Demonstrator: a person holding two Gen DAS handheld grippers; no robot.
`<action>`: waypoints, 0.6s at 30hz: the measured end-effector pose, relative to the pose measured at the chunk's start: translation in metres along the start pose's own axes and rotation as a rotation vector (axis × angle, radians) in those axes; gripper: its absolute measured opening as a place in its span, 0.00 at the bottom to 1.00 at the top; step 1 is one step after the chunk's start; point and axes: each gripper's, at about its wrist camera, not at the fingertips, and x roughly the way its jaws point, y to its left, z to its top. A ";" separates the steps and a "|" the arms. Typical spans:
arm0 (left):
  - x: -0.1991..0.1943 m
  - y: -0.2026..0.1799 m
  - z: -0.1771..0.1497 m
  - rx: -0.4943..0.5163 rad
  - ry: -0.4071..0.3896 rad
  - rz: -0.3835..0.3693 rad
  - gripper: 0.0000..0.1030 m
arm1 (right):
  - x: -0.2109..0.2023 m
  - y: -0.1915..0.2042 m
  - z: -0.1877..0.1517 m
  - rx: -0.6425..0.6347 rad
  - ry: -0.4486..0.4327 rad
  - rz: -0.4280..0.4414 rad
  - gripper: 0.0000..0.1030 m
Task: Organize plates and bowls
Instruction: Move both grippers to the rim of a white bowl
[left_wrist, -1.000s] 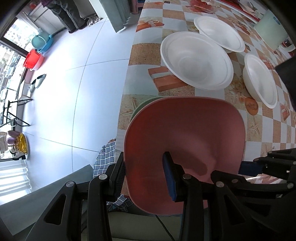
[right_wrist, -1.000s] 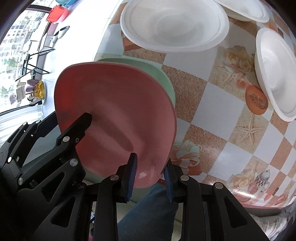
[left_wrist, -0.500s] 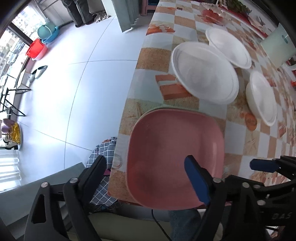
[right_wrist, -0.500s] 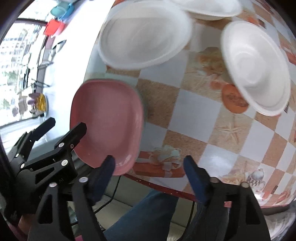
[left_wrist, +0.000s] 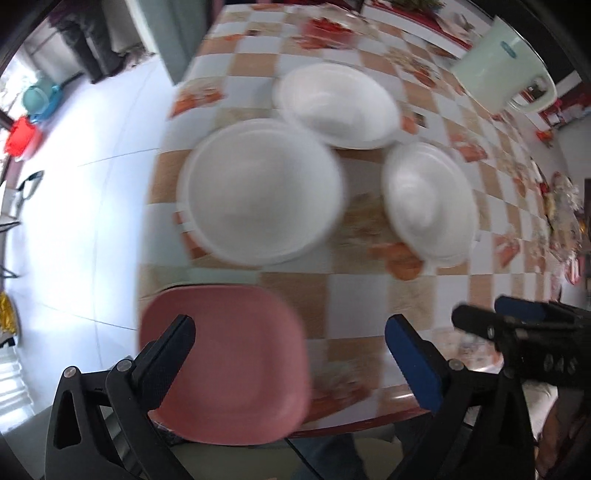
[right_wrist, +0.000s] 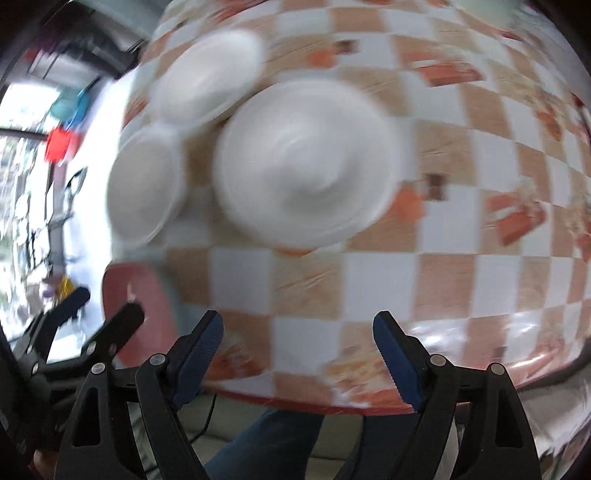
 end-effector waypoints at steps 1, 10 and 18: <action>0.002 -0.010 0.004 0.008 0.006 -0.002 0.99 | -0.003 -0.009 0.004 0.016 -0.009 -0.012 0.82; 0.028 -0.063 0.031 -0.088 0.068 -0.059 0.99 | 0.001 -0.044 0.052 0.002 -0.015 -0.072 0.82; 0.059 -0.065 0.044 -0.286 0.131 -0.074 0.99 | 0.020 -0.030 0.101 -0.135 0.021 -0.077 0.82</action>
